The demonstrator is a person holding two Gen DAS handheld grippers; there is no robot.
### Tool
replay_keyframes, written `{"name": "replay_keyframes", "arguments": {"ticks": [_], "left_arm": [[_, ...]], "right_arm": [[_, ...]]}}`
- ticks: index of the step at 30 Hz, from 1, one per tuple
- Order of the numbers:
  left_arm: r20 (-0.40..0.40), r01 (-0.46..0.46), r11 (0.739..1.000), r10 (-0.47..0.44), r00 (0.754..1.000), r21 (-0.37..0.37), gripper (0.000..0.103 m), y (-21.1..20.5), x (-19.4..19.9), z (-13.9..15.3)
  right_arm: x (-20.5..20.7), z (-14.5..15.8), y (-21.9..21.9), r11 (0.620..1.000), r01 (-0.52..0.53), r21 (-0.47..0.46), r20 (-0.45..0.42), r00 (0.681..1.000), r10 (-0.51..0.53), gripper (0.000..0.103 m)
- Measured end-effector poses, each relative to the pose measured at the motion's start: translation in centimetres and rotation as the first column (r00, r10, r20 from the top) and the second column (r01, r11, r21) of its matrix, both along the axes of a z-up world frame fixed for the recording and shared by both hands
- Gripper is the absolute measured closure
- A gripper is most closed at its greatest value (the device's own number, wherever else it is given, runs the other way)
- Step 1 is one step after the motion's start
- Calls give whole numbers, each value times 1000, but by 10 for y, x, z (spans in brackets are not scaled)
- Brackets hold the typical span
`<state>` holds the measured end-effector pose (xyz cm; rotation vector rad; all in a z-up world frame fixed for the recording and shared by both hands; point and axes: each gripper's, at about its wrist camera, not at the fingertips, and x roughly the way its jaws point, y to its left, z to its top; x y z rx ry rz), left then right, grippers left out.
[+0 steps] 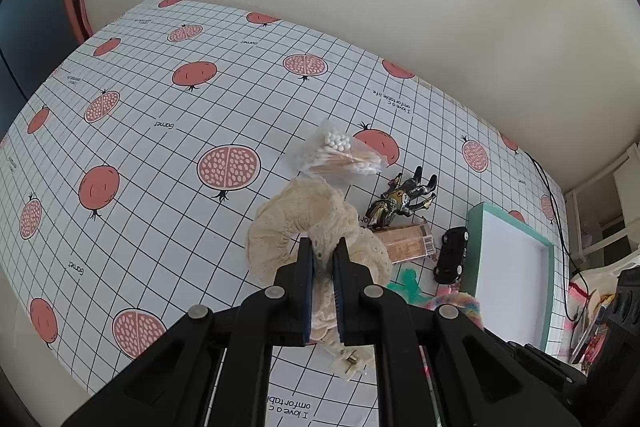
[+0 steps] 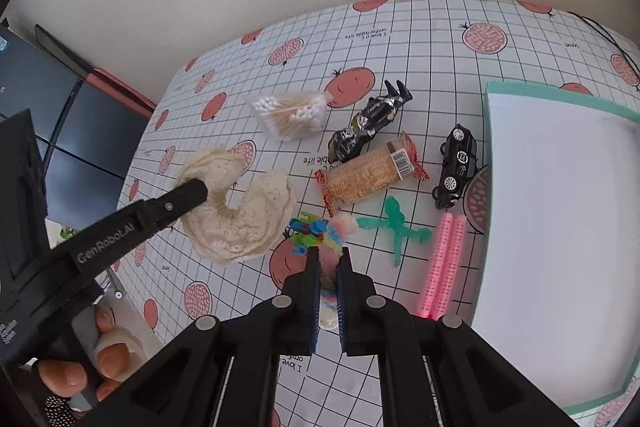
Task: Organize objects
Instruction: 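Lift the bracelet and scrunchie and carry both toward the green-rimmed tray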
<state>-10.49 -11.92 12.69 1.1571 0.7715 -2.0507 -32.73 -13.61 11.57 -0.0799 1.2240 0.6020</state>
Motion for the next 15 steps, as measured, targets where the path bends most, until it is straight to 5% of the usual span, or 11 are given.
{"name": "replay_keyframes", "arguments": {"ticks": [15], "left_arm": [[-147, 9, 995, -24, 989, -101, 94, 30, 1, 64]], "right_arm": [[-3, 78, -23, 1000, 1, 25, 211, 978, -6, 95]]}}
